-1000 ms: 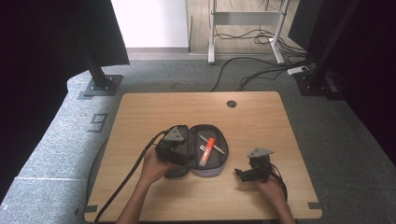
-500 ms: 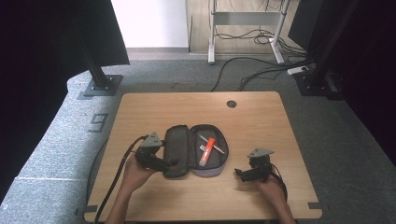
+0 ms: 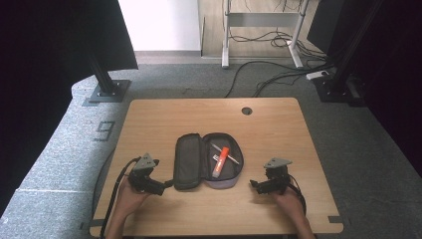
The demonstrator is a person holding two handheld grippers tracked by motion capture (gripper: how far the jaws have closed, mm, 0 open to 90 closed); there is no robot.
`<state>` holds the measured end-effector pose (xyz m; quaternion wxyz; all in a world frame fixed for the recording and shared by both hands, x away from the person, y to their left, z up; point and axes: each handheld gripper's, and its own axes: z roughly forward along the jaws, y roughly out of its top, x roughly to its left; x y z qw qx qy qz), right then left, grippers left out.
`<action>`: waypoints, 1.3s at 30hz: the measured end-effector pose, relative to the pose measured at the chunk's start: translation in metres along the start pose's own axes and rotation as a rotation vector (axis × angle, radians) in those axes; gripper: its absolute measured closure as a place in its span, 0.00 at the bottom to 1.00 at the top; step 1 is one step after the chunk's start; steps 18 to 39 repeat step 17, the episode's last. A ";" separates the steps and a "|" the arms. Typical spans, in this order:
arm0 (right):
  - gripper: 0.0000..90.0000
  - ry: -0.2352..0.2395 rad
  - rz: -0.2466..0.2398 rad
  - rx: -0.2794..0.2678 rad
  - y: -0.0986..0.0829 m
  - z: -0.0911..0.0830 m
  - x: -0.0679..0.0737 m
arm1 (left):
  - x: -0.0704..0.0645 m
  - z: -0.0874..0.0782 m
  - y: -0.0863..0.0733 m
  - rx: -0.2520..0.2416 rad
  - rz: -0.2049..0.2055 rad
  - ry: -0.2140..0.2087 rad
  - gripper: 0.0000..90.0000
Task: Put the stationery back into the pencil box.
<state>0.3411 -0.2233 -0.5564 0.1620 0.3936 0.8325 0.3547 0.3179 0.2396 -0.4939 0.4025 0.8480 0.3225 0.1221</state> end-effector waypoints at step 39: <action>0.00 0.000 -0.001 -0.001 0.000 0.000 0.000 | 0.003 0.021 -0.054 0.145 -0.024 0.090 0.00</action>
